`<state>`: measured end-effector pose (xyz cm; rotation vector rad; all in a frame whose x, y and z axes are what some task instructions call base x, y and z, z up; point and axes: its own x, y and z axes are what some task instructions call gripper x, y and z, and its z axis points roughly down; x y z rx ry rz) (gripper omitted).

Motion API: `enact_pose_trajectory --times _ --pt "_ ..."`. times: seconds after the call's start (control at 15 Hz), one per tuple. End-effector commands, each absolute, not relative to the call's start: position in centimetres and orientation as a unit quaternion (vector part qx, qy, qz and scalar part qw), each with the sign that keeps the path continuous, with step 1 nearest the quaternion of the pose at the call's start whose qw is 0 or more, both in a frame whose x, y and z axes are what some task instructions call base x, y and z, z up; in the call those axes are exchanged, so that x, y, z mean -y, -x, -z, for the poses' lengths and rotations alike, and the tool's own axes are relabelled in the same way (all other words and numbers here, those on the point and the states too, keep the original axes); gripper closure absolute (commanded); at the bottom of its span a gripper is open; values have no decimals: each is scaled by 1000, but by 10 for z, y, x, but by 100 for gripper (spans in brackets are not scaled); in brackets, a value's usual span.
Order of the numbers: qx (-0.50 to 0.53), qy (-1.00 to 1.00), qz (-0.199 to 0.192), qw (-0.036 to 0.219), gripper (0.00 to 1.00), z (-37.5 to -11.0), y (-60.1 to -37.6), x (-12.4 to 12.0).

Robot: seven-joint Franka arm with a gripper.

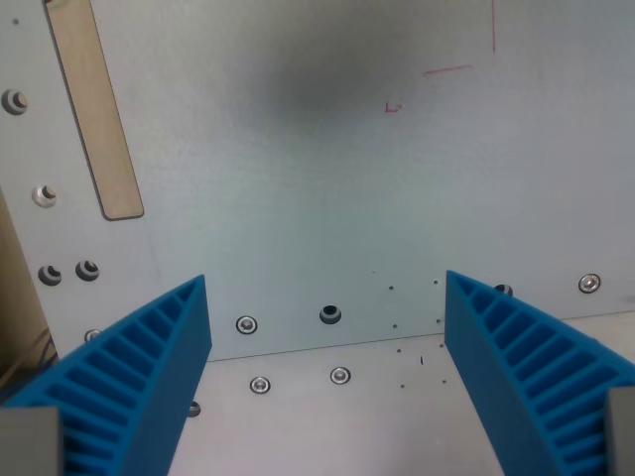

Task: Move in gripper positive z

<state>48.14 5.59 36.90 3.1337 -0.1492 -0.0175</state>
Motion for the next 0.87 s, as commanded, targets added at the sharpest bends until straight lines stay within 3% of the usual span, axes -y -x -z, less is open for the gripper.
enact_pose_trajectory --times 0.07,0.87 --pt "48 -999 4 2 0 -366 -481 -56" --pt "48 -999 4 2 0 -306 -481 -56"
